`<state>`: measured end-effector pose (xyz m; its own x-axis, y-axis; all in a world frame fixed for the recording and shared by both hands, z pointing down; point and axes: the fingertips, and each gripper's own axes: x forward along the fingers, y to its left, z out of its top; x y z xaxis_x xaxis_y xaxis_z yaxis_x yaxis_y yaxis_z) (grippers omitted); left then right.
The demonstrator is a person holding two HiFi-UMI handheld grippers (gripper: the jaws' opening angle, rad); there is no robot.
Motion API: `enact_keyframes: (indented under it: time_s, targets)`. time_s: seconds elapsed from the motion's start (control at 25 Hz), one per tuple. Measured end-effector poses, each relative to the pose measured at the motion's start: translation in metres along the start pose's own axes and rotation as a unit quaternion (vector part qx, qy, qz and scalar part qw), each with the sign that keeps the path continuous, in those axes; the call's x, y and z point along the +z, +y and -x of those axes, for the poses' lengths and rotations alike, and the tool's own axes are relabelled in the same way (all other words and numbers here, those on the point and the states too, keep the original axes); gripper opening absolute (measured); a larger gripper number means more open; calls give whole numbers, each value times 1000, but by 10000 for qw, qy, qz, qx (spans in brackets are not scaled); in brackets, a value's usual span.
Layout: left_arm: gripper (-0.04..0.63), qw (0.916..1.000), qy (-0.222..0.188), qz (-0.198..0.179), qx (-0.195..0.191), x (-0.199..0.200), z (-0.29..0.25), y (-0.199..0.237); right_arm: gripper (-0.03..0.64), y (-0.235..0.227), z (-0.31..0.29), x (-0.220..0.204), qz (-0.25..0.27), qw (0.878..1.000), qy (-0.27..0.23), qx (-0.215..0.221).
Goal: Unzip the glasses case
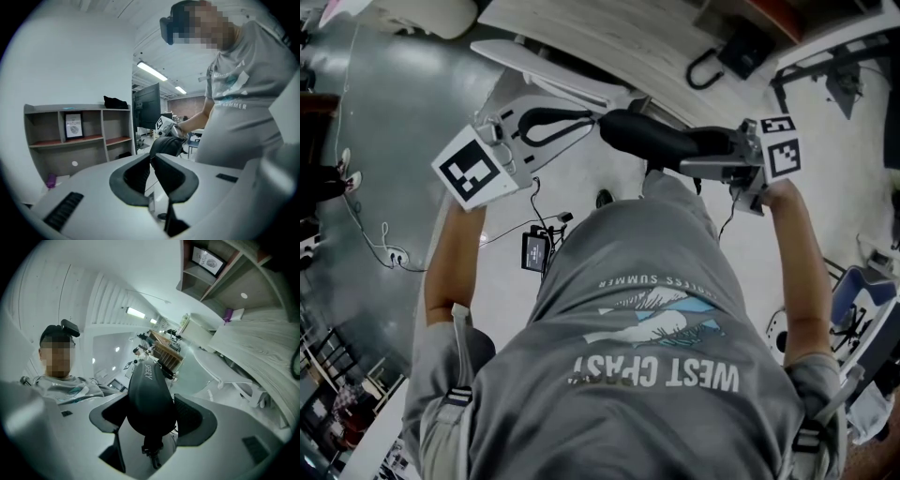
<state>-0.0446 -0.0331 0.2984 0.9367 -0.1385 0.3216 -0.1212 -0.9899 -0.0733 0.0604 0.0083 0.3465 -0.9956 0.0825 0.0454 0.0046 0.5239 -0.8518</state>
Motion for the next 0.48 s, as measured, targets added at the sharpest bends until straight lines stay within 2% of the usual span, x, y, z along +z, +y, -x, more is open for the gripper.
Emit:
enact_keyframes:
  time_s: [0.12,0.24,0.36,0.48]
  targets:
    - [29,9973,308,-79,659,-5,-3,11,311,-7,-1,6,45,9993,-122,-359]
    - [29,9919,349,195,1202,-12,-8,24,311,-13,-2,13,166,9970,-218,-718]
    - [29,9873,312,510,1469,-16,-9,31,311,-16,-2,18,211,9943,-304,-1003]
    - [26,9840,187,637,1655,-13,-6,34,311,-12,-4,26,261,9931,-430,-1061]
